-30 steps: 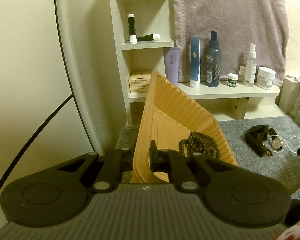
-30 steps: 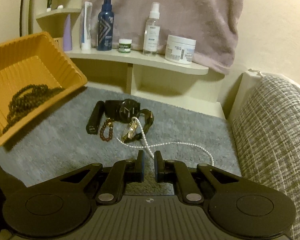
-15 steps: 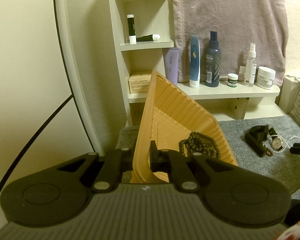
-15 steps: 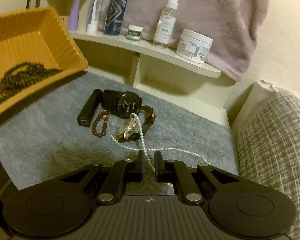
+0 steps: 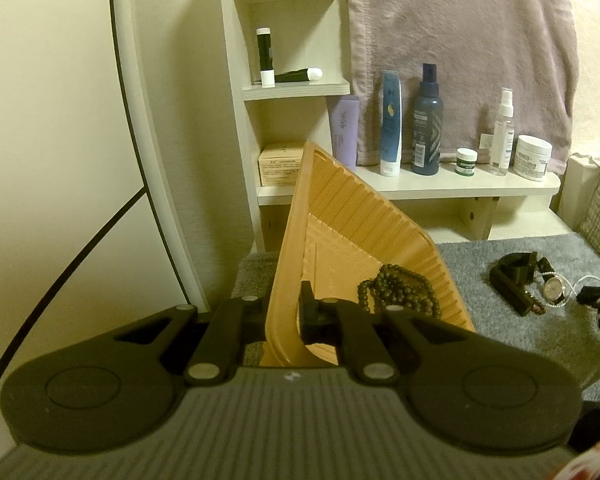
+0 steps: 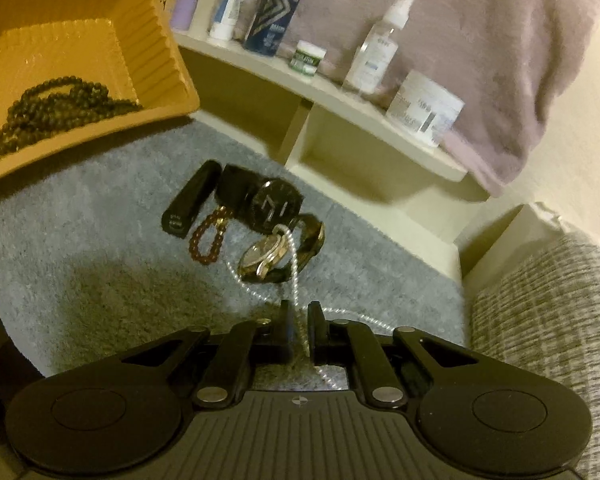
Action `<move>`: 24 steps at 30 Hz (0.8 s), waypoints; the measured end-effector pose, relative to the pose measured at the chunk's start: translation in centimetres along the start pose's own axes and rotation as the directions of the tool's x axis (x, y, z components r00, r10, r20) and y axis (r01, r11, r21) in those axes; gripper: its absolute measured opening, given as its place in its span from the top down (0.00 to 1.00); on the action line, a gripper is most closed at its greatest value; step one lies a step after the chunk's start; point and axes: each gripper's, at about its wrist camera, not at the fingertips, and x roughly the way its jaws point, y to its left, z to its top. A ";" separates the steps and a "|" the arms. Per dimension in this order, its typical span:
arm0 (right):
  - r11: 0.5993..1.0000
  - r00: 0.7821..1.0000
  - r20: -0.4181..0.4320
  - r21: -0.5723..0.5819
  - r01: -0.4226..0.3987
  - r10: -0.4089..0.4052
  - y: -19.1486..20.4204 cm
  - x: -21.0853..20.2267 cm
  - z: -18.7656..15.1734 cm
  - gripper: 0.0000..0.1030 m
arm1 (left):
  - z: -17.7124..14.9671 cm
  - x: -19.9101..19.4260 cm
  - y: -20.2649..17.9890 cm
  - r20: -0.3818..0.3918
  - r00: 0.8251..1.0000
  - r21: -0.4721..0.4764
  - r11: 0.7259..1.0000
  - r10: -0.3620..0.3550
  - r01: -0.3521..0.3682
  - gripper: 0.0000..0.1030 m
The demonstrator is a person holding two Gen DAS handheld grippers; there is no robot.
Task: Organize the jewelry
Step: 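Move the right tool back over the pile toward the white pearl strand, then grasp the white pearl strand with the right tool and lift it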
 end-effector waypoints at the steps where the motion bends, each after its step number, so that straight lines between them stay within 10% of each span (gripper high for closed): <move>1: 1.000 1.000 0.012 0.005 0.001 -0.001 -0.1 -0.4 0.1 1.00 | 0.0 0.0 0.0 0.000 1.000 0.000 1.000 0.000 0.000 0.93; 13: 0.999 0.998 0.068 0.050 0.002 -0.005 -1.6 -3.0 1.4 0.99 | -0.1 0.0 0.1 0.000 1.000 -0.004 1.000 0.000 0.000 0.93; 15: 0.998 0.999 0.051 0.057 -0.004 0.001 -1.3 -2.4 1.0 0.92 | -0.1 0.0 0.1 0.000 1.000 -0.004 1.000 -0.001 0.001 0.93; 17: 0.998 0.999 0.038 0.063 -0.015 0.012 -1.1 -1.9 0.6 0.65 | -0.1 0.0 0.1 0.000 1.000 -0.004 1.000 0.000 0.000 0.93; 24: 0.999 1.000 -0.009 0.015 -0.029 0.029 -0.3 0.0 -0.3 0.63 | -0.2 -0.1 0.1 -0.001 1.000 -0.005 1.000 0.001 -0.001 0.93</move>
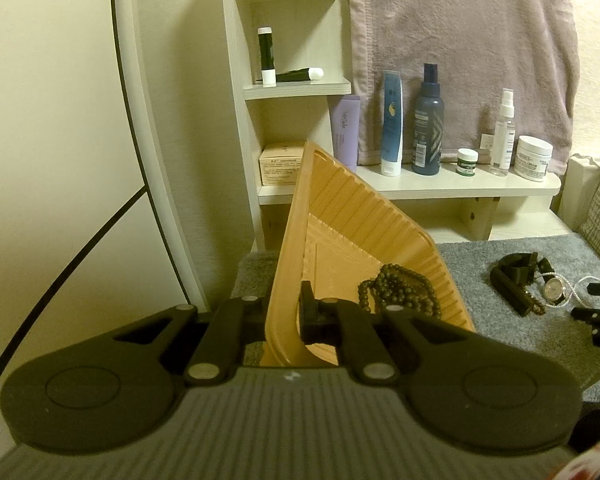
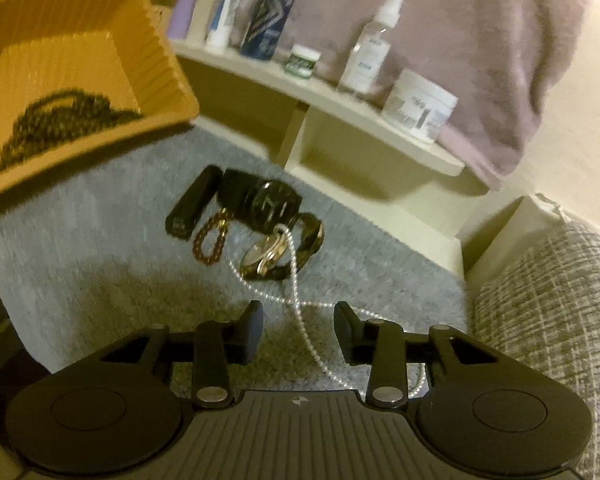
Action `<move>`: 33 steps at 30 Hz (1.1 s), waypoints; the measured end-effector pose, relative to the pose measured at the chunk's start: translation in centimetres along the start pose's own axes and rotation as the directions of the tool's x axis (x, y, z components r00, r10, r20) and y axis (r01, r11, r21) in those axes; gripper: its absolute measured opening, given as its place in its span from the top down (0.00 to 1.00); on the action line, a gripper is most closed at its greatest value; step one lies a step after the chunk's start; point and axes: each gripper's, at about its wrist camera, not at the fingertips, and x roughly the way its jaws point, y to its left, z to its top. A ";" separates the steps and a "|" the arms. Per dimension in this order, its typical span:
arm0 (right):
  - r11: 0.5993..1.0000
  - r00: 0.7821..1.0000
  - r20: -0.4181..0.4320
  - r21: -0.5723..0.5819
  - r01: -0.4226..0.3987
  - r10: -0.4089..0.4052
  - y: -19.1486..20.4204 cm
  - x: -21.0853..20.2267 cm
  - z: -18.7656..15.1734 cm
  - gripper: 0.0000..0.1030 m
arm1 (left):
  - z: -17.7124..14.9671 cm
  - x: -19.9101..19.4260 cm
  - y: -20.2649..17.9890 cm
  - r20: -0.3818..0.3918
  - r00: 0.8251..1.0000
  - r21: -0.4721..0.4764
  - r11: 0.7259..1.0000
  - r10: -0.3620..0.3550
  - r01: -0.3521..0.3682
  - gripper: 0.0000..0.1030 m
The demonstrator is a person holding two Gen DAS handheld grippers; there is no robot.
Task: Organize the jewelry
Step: 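Grasp the white pearl strand with the right tool and lift it, then carry the pearl strand to the orange tray and release it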
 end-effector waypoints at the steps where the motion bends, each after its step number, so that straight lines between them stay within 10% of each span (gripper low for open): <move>1: 1.000 1.000 0.002 -0.012 0.003 -0.003 0.1 0.2 -0.1 0.63 | 0.0 0.0 0.0 0.000 1.000 0.000 1.000 0.000 0.000 0.93; 11: 0.997 0.999 -0.011 -0.076 0.033 -0.033 0.6 1.6 0.5 0.98 | 0.1 0.0 0.0 -0.001 1.000 -0.001 1.000 0.000 0.000 0.93; 33: 0.982 0.954 0.266 -0.086 0.169 -0.140 -1.4 -8.1 4.9 0.98 | 0.1 0.0 0.0 -0.001 1.000 -0.003 1.000 0.002 -0.002 0.93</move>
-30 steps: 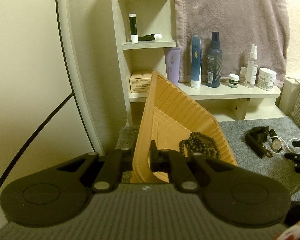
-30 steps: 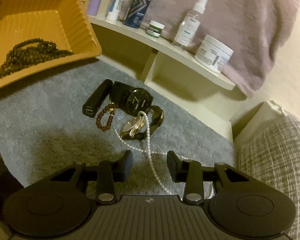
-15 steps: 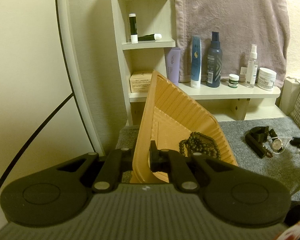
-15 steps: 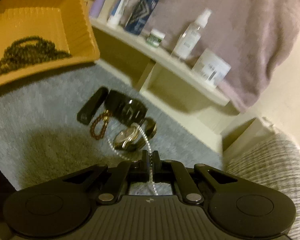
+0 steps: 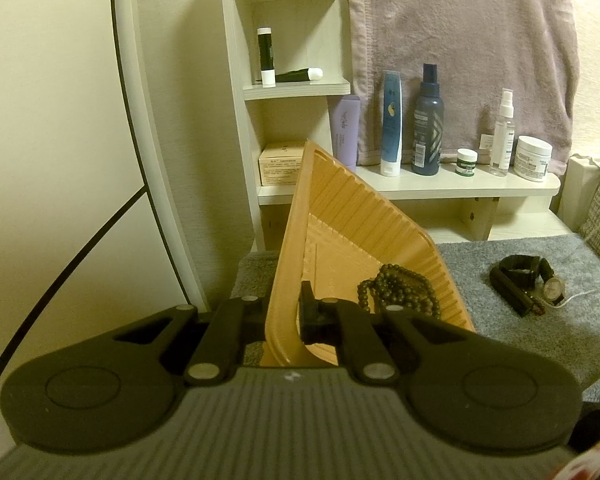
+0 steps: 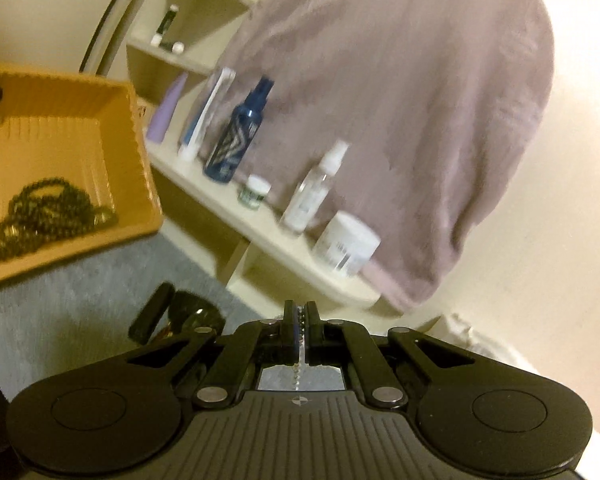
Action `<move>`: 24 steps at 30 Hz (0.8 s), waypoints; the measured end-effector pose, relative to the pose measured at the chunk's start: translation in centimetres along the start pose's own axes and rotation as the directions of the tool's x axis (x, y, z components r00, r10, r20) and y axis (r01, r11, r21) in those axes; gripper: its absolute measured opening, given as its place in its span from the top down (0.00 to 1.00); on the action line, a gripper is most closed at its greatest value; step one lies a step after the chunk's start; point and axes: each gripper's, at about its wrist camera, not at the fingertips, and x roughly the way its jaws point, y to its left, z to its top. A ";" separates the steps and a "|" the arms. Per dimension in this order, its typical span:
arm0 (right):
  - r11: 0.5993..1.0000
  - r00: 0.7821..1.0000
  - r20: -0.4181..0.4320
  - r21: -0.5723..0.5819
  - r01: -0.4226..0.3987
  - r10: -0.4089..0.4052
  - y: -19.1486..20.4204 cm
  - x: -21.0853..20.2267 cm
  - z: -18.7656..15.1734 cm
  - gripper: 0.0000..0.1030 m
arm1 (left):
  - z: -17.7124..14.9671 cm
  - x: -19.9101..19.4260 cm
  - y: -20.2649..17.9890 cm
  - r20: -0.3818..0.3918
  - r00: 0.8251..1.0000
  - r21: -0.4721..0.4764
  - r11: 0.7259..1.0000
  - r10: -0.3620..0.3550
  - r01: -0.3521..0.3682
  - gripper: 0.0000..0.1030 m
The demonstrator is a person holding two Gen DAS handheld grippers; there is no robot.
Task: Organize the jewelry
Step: 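Carry the pearl strand to the orange tray and release it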
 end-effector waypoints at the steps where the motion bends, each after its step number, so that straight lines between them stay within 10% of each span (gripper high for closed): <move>1: 1.000 1.000 0.013 -0.001 0.008 -0.008 -0.2 -0.4 0.3 0.98 | 0.0 0.0 0.0 0.000 1.000 0.001 1.000 0.000 0.000 0.93; 15: 0.999 0.989 0.144 -0.039 -0.020 0.025 -2.2 -2.7 5.1 0.98 | 0.1 0.0 -0.2 0.002 1.000 0.001 1.000 -0.001 0.001 0.93; 24: 0.960 0.936 0.217 -0.097 -0.263 0.279 -1.5 -1.9 10.5 0.98 | 0.2 0.1 0.0 -0.003 1.000 0.000 1.000 -0.001 0.001 0.93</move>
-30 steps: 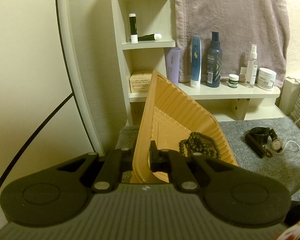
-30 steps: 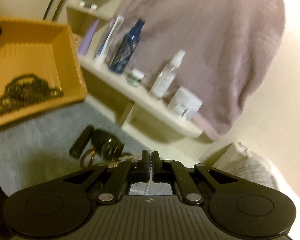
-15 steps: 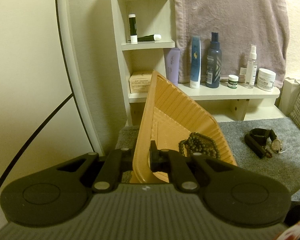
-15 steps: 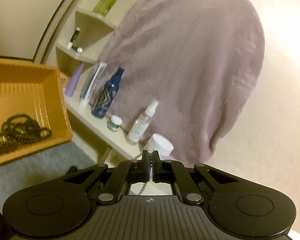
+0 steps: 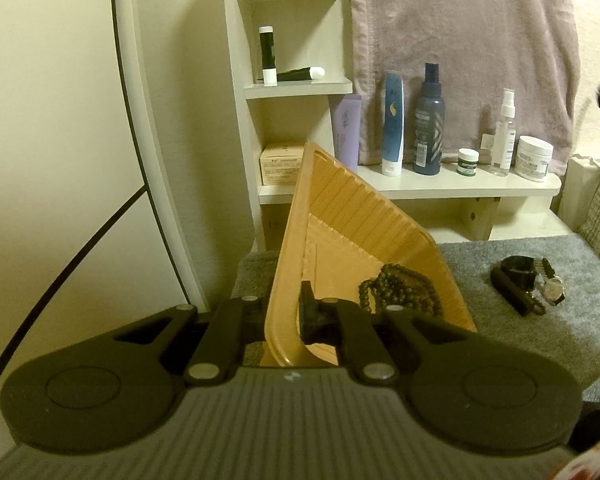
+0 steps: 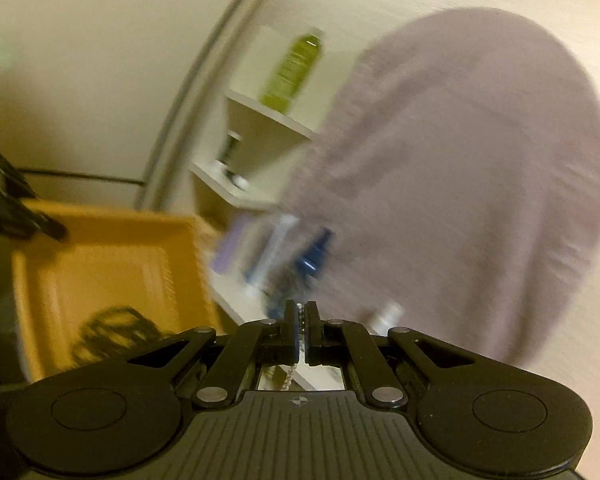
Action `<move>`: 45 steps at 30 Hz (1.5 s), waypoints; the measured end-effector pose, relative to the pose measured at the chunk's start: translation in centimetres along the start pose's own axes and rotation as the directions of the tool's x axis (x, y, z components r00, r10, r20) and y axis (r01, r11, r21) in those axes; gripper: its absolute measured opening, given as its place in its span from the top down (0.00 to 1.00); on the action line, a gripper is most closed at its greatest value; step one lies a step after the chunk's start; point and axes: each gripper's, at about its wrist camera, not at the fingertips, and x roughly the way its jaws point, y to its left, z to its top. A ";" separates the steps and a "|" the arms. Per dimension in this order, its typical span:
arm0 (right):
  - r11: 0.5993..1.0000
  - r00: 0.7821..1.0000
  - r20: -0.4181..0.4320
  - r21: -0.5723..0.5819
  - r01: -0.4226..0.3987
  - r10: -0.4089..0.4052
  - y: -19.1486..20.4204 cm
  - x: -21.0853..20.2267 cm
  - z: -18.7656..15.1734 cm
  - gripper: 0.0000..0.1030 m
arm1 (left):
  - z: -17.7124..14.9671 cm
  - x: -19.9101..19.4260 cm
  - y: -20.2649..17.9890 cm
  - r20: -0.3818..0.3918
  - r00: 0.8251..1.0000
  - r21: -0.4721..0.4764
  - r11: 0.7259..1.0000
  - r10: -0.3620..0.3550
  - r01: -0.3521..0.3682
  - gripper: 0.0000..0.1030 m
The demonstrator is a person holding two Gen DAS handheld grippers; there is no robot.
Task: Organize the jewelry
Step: 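Carry the pearl strand to the orange tray and release it, then move the right tool back down toward the watches on the towel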
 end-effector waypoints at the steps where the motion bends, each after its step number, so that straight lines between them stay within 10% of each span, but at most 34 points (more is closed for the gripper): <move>1: 1.000 1.000 0.011 0.000 -0.029 0.029 0.1 0.3 0.7 0.98 | 0.0 0.0 0.0 0.000 1.000 0.001 1.000 0.000 0.000 0.93; 13: 0.934 0.934 0.061 -0.098 -0.344 0.351 3.9 4.4 7.6 0.98 | 0.0 0.1 0.1 -0.002 1.000 -0.005 1.000 -0.001 0.001 0.93; 27: 0.883 0.884 -0.050 -0.048 -0.467 0.465 8.6 10.0 5.4 0.98 | 0.0 0.2 0.0 0.000 1.000 -0.009 1.000 -0.002 0.002 0.93; 38: 0.881 0.880 -0.042 -0.003 -0.474 0.473 8.9 10.0 4.7 0.98 | -0.1 0.1 0.0 0.000 1.000 -0.011 1.000 -0.001 0.001 0.93; 45: 0.914 0.918 -0.004 0.096 -0.394 0.396 7.1 8.5 3.3 0.86 | -0.1 0.1 0.1 -0.001 1.000 -0.012 1.000 -0.003 0.003 0.93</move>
